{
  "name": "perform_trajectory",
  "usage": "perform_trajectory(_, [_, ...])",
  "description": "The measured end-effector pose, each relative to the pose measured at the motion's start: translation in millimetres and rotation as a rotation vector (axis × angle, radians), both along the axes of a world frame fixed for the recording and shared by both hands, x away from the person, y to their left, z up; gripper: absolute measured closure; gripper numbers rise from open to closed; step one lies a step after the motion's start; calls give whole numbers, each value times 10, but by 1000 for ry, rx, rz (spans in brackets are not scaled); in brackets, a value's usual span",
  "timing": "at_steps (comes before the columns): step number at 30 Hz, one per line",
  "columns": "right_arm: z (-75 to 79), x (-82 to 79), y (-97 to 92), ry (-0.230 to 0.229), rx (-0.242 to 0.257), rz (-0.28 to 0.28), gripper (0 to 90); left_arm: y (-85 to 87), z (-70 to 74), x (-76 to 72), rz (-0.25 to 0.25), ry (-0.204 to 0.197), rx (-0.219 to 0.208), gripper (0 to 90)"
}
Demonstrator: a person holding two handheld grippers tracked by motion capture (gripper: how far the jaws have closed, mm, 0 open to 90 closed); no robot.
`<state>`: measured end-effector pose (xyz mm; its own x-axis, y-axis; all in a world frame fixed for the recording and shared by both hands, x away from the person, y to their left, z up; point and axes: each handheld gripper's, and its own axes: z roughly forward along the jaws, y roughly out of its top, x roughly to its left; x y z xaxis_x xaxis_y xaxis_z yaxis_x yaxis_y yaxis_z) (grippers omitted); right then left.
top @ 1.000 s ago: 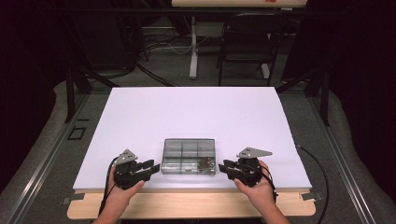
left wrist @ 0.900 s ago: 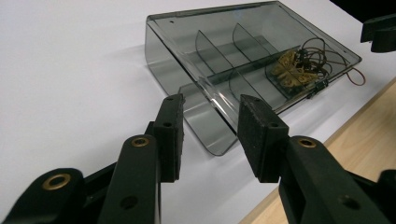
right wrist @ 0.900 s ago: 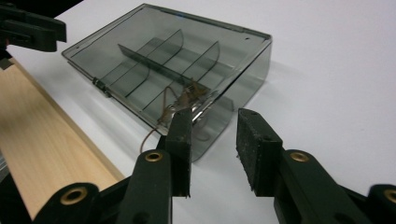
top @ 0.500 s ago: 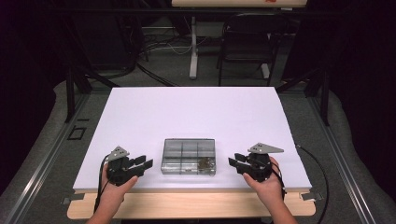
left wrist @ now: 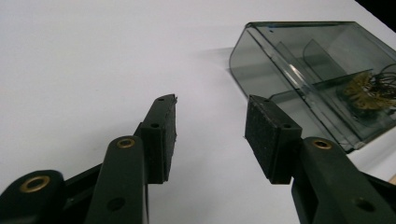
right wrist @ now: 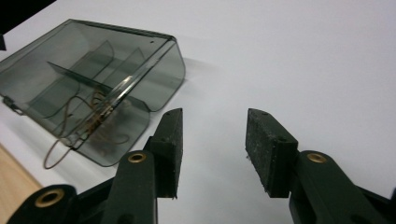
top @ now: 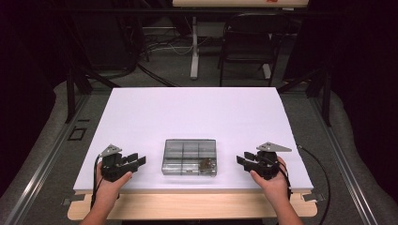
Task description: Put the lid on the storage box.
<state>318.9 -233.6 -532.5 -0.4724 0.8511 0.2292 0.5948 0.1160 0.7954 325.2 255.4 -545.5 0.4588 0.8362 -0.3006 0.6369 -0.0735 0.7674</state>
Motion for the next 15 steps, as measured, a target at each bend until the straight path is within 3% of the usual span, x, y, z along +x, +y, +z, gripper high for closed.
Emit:
perform_trajectory(7, [-109,69,-106,10,-31,-68,531,46,-95,62,18,12,28,514])
perform_trajectory(15, [-203,135,-198,32,-4,-125,502,97,-171,134,59,18,56,488])
